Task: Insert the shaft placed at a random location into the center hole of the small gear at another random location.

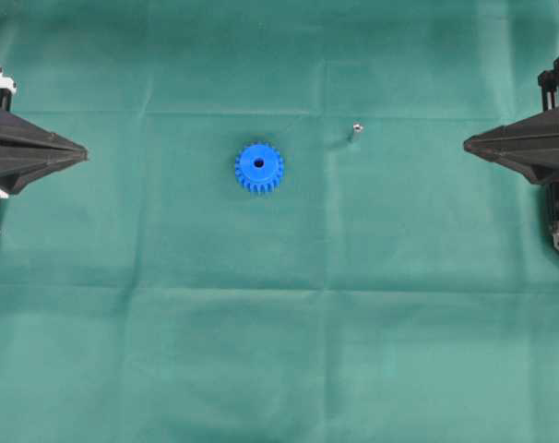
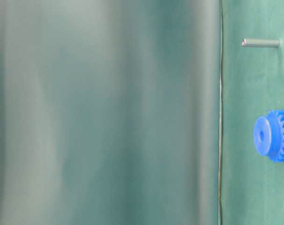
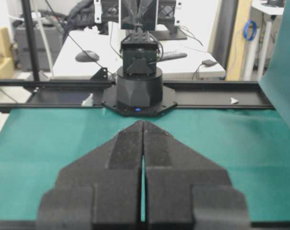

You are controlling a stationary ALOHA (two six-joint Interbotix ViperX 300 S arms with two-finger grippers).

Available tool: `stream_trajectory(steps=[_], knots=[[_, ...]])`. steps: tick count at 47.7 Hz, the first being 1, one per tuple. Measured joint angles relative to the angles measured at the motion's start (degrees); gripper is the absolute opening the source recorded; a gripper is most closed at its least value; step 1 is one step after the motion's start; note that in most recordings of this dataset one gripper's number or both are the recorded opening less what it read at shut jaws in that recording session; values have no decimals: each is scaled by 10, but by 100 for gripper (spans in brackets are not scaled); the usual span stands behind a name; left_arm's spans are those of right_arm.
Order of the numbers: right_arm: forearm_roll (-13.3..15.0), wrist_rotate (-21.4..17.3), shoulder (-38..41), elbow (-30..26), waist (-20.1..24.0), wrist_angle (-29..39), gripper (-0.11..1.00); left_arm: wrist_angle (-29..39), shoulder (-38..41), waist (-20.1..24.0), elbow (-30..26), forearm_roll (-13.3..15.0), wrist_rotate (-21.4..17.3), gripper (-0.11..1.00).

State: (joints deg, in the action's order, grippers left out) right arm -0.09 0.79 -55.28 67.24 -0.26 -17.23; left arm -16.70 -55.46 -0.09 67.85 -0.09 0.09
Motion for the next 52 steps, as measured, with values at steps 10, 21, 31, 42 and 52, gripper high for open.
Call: stream_trajectory(steps=[10,21,31,42,52], knots=[[2,0,0,-2,-6,30,1,9,2,-3,-8,-4,4,0],[2,1,12,-2,-23,40,1,10,2,-4,-8,-5,4,0],[3,1,62,-1,-65,31,34,10,2,-4,-8,-5,3,0],[4,8,173,4,-107,-29,91,15,2,-4,-8,-5,4,0],[4,14,297,3,-127,-101,87,15,2,-4,-8,-6,4,0]])
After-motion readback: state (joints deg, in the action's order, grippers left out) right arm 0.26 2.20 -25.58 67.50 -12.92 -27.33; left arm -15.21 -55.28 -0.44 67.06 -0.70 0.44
